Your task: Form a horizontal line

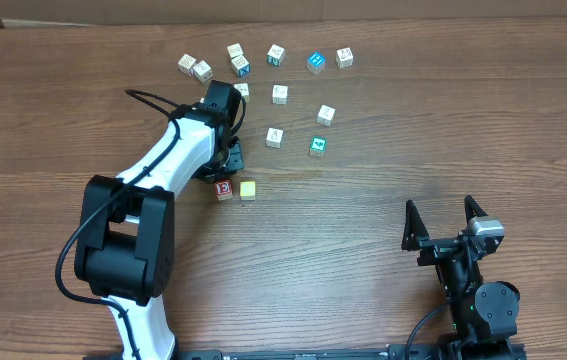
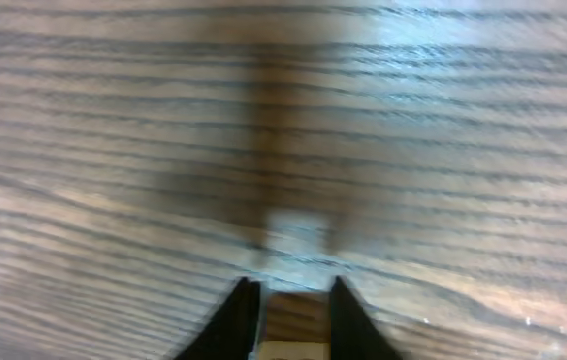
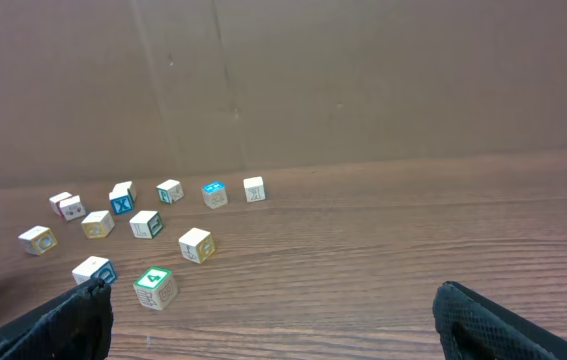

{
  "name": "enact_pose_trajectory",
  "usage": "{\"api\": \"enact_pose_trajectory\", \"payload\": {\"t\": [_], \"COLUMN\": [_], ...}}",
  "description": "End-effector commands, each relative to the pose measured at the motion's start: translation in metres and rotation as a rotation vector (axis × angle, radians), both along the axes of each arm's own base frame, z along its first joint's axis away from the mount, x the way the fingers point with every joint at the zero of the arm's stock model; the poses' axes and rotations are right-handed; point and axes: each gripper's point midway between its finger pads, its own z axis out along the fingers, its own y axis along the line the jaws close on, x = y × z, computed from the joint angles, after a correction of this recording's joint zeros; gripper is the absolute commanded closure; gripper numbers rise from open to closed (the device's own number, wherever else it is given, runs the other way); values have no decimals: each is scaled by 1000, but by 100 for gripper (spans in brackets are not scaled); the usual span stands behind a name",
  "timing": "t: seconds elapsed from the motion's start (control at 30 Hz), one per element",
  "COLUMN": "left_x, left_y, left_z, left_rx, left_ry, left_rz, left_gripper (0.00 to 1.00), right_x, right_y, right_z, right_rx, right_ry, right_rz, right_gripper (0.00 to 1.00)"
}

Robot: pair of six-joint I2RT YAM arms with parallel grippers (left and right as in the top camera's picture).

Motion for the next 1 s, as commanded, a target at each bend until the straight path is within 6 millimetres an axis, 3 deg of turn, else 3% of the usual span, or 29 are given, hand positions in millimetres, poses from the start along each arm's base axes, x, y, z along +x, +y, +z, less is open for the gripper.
{"api": "enact_pose_trajectory", "payload": {"t": [0.0,0.2,0.33,0.97], "left_x": [-1,-10,-18,-21], "left_y": [16,21,14,-1], "left_z": [0,-2,-3,-4], "left_rx": [30,35,2,-75], "left_ry": [0,40,82,106], "left_rz": [80,84,37,-38], "left_gripper": [96,96,96,96], "right_x": [0,0,0,0], "right_y": [-1,-1,-1,-1], "right_z": [-2,-2,-2,-2], "right_rx": [-4,-4,-4,-4], "right_ry": [-3,-3,-3,-3], "right_rz": [-5,-5,-5,-5], "right_gripper": [0,0,0,0]}}
